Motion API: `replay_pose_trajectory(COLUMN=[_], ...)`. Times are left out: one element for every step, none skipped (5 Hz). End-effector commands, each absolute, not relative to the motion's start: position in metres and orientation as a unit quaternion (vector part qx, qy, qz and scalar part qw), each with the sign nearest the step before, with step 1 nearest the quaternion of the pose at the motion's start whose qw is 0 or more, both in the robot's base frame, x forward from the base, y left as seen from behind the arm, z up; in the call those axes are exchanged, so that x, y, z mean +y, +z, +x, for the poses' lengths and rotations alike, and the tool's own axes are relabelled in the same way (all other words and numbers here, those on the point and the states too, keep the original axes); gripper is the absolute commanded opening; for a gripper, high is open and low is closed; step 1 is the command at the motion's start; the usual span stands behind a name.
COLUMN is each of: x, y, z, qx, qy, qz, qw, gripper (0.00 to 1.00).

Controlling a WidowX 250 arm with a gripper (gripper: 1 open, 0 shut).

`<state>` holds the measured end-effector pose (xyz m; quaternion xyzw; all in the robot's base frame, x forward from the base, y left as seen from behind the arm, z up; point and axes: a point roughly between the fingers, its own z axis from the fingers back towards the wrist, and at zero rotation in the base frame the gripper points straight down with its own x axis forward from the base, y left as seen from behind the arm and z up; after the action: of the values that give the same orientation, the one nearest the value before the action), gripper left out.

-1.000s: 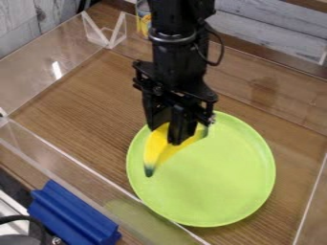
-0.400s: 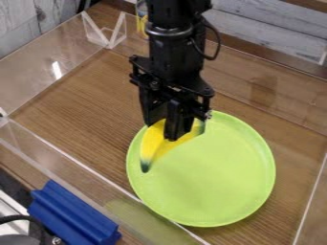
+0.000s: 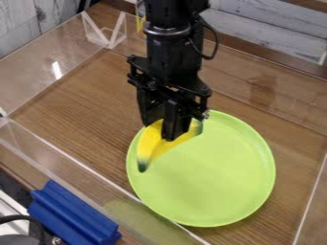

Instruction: Remove the banana from inside the green plate and put it on the table

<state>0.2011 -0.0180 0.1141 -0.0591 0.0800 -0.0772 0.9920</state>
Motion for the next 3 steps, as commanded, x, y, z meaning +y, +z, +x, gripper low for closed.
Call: replay_pose_trajectory(x=[-0.0147, -0.0131, -0.0116], y=[0.1272, 0.1283, 0.1296], z=[0.2078, 0.2075, 0.2070], qx=[0.054, 0.056, 0.058], qy=[-0.076, -0.077, -0.078], qz=[-0.057, -0.057, -0.056], qw=[0.994, 0.994, 0.994], gripper=[0.00, 0.00, 0.00])
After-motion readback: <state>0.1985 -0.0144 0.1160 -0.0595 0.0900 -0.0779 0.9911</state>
